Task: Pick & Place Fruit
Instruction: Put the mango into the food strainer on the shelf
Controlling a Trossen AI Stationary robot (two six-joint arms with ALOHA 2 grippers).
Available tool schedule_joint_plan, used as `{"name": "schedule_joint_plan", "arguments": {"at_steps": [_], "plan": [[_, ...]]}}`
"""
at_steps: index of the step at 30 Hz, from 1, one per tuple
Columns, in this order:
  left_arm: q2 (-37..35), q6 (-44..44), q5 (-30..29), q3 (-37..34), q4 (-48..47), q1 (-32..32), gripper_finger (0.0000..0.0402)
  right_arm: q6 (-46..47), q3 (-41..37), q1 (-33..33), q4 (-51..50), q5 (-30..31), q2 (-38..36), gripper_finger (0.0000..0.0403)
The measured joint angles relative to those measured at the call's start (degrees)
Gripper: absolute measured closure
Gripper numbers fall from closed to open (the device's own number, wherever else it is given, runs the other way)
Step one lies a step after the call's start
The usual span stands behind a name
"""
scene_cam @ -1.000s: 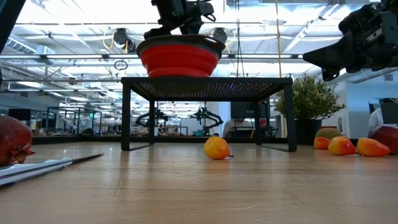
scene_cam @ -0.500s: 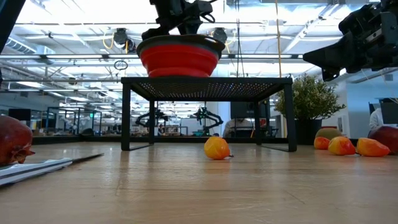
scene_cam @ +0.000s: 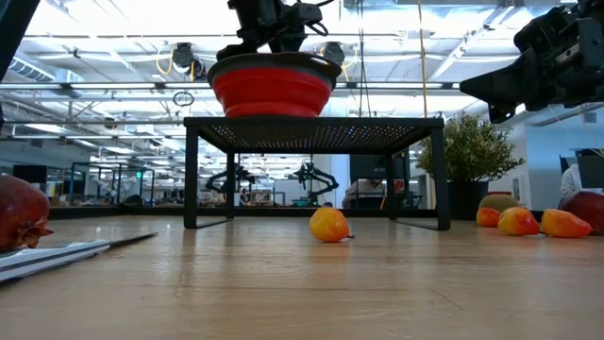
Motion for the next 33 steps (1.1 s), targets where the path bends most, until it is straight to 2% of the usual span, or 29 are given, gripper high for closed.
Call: {"name": "schedule_joint_plan", "arguments": {"at_steps": [9,18,33], "plan": [[-0.02,1.55,1.13,0.00,0.02,0.00,0.0161,0.00,0.00,0.00,0.00,0.00,0.00,0.0403],[-0.04,2.84,1.26,0.02,0.02,0.11,0.0134,0.00,0.02,0.00,0.01,0.00,0.00,0.0403],[0.47,3.94,0.33,0.09,-0.07,0.14,0.0139,0.00,0.01,0.00,0.02,0.00,0.00,0.0403]]}}
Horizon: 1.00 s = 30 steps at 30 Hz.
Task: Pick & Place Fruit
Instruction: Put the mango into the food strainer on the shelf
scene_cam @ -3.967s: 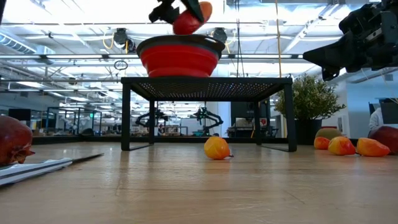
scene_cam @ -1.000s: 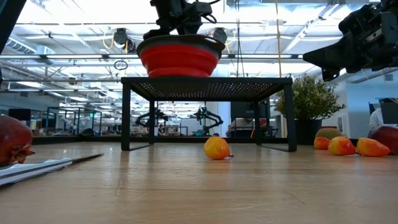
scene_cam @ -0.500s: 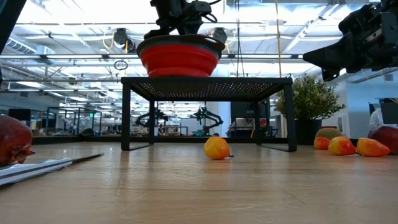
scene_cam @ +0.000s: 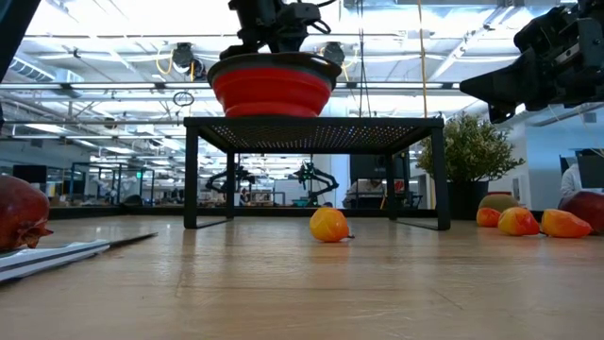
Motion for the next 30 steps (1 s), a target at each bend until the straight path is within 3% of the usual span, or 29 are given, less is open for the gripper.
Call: {"name": "schedule_joint_plan", "arguments": {"at_steps": [21,30], "plan": [[1.22,0.24,0.74,0.00,-0.35,0.29,0.0132,0.83,0.00,0.00,-0.02,0.00,0.02,0.0403],[1.22,0.94,0.31,0.00,-0.31,0.29,0.0087,0.83,0.00,0.00,-0.04,0.00,0.02,0.0403]]}}
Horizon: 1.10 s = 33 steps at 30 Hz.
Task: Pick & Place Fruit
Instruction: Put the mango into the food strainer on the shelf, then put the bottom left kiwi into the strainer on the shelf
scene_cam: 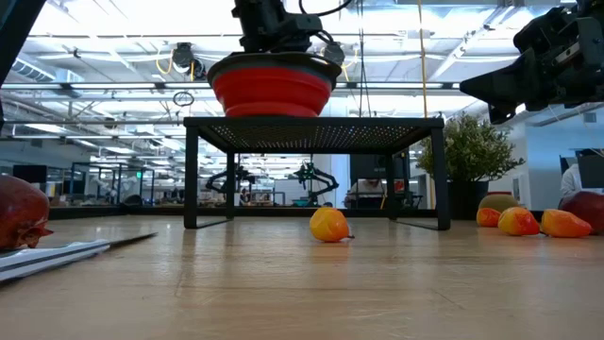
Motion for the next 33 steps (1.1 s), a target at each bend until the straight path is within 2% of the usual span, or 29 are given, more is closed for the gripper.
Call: {"name": "schedule_joint_plan", "arguments": {"at_steps": [6,11,23,29,33], "plan": [[-0.36,1.20,0.90,-0.02,-0.09,0.11,0.0056,0.00,0.00,0.00,0.00,0.00,0.00,0.0403],[-1.96,2.51,1.81,0.02,-1.04,0.86,0.0049,0.00,0.00,0.00,0.00,0.01,-0.02,0.0403],[-12.94,0.54,10.32,0.13,-1.00,2.88,0.0053,-0.02,0.02,0.00,0.00,0.02,-0.02,0.0403],[-18.80,-1.25,14.62,0.18,-1.10,1.09,0.0053,-0.20,0.01,0.00,-0.03,0.02,-0.02,0.0403],[-22.18,-2.22,14.92,0.20,-1.18,-1.30,0.0053,-0.20,0.02,-0.01,-0.04,0.01,-0.02,0.0403]]}}
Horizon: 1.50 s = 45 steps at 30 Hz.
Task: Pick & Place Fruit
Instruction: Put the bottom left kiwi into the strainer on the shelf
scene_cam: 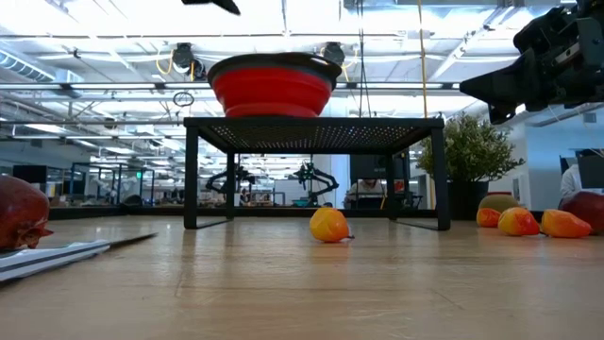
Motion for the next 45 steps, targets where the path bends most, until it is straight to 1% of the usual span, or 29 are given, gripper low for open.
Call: {"name": "schedule_joint_plan", "arguments": {"at_steps": [7,19,22,25,33,45], "plan": [[-4.03,-2.18,-0.18,0.00,-0.07,-4.67,0.0053,0.00,-0.02,0.01,-0.35,0.01,0.00,0.0403],[-4.45,-3.73,-0.41,0.02,-0.22,-10.72,0.0053,0.15,-0.02,0.00,-0.36,-0.01,0.00,0.0403],[-4.43,-6.95,0.48,0.02,-1.09,-12.77,0.0053,0.15,-0.02,-0.01,-0.36,0.01,0.00,0.0403],[-4.42,-10.91,0.85,0.02,-4.27,-15.06,0.0053,0.15,-0.02,-0.01,-0.36,0.01,0.00,0.0403],[-3.49,-23.09,-3.83,0.00,-13.45,-20.95,0.0053,0.17,0.00,0.00,-0.36,0.01,0.00,0.0403],[0.07,-35.92,-4.10,-0.04,-19.32,-27.01,0.0053,0.20,-0.02,0.01,-0.34,0.01,0.02,0.0403]]}}
